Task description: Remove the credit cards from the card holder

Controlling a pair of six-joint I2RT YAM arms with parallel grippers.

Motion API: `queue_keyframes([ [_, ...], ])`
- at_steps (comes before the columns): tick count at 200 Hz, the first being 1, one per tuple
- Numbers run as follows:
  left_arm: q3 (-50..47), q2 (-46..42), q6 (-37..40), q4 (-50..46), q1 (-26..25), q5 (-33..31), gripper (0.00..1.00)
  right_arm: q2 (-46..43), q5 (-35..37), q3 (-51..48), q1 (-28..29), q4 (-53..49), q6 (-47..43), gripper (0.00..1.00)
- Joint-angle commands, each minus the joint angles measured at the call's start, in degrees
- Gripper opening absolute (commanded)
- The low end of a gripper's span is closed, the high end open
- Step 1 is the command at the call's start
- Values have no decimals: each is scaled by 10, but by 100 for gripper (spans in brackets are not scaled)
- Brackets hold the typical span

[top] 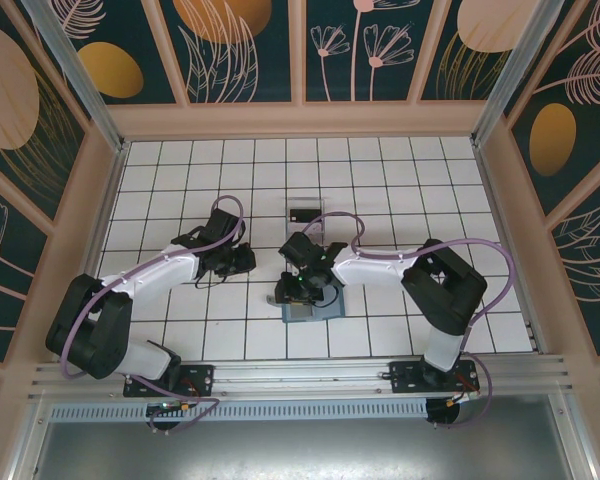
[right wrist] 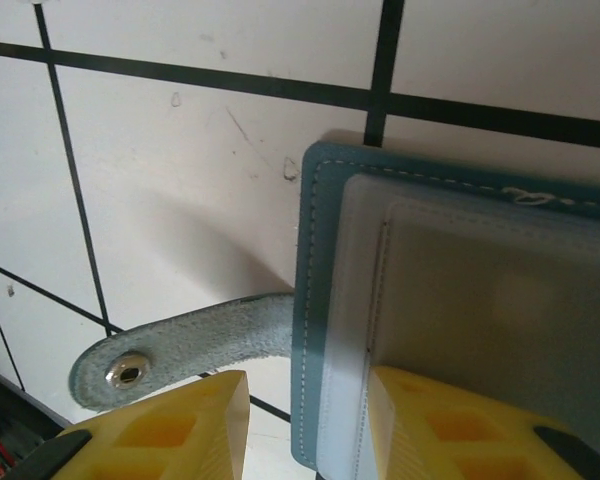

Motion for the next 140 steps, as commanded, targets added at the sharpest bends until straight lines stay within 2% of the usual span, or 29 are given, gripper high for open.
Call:
queue_keyframes([
  [1,-1,-11,7,-6,4,-3,18,6,35,-1,8,-38,7,38],
  [140,1,-4,11,-4,4,-1,18,59,208,106,50,-229,4,42],
])
